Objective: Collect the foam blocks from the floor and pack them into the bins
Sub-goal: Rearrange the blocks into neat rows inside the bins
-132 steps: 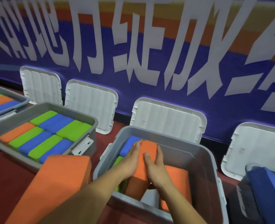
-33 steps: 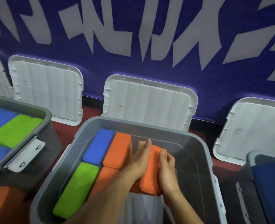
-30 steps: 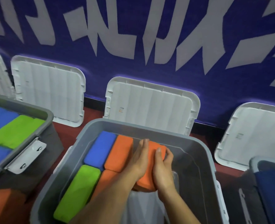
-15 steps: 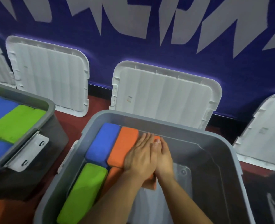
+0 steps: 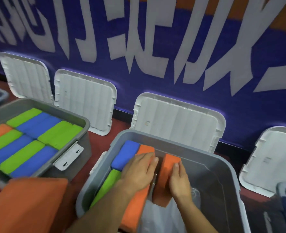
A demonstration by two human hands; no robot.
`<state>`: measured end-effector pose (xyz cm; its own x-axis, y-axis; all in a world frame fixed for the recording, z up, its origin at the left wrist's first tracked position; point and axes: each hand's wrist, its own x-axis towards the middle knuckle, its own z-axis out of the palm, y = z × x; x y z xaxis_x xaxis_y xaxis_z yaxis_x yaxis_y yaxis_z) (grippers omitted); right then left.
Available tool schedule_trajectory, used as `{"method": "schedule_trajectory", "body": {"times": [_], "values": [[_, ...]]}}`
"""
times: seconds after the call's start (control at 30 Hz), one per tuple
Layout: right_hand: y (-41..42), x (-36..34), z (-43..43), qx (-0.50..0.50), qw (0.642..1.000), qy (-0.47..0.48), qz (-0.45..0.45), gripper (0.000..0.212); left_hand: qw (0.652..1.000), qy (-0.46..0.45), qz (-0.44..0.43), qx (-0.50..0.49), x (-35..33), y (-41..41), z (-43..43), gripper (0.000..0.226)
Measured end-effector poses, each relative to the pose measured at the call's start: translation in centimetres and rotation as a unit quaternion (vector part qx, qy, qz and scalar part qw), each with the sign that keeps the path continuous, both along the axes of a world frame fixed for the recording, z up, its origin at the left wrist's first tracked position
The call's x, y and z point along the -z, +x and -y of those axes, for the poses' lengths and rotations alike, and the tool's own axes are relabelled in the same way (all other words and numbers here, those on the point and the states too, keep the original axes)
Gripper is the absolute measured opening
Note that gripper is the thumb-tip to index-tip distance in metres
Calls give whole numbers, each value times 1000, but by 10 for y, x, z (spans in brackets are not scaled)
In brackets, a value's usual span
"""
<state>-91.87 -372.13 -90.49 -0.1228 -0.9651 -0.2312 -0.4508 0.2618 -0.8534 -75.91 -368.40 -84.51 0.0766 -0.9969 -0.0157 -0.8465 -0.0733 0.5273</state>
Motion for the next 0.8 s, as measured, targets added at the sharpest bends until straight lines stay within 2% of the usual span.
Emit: {"method": "schedule_trajectory", "body": {"times": [0.17, 0.23, 0.33, 0.4, 0.47, 0.53, 0.6, 0.7, 0.8], "values": [[42, -38, -55, -38, 996, -85, -1, 64, 995, -48, 86, -14, -32, 40, -63, 74], [66, -51, -84, -72, 991, -111, 27, 58, 990, -74, 117, -30, -43, 63, -93, 78], [106, -69, -130, -143, 980, -112, 83, 51, 981, -93, 153, -77, -62, 96, -144, 75], [133, -76, -155, -189, 972, -78, 118, 49, 971, -102, 167, -138, -71, 112, -177, 74], [160, -76, -178, -229, 963, -32, 139, 52, 963, -55, 182, -193, -78, 124, -208, 78], [179, -64, -190, -240, 958, 23, 156, 65, 954, 13, 174, -245, -79, 136, -230, 73], [193, -47, -197, -255, 953, 51, 153, 65, 944, 76, 141, -287, -77, 146, -240, 68], [206, -53, -208, -279, 945, 68, 156, 82, 937, 132, 84, -312, -73, 150, -239, 75], [209, -63, -212, -288, 933, 95, 195, 70, 936, 171, 61, -302, -75, 144, -228, 79]]}}
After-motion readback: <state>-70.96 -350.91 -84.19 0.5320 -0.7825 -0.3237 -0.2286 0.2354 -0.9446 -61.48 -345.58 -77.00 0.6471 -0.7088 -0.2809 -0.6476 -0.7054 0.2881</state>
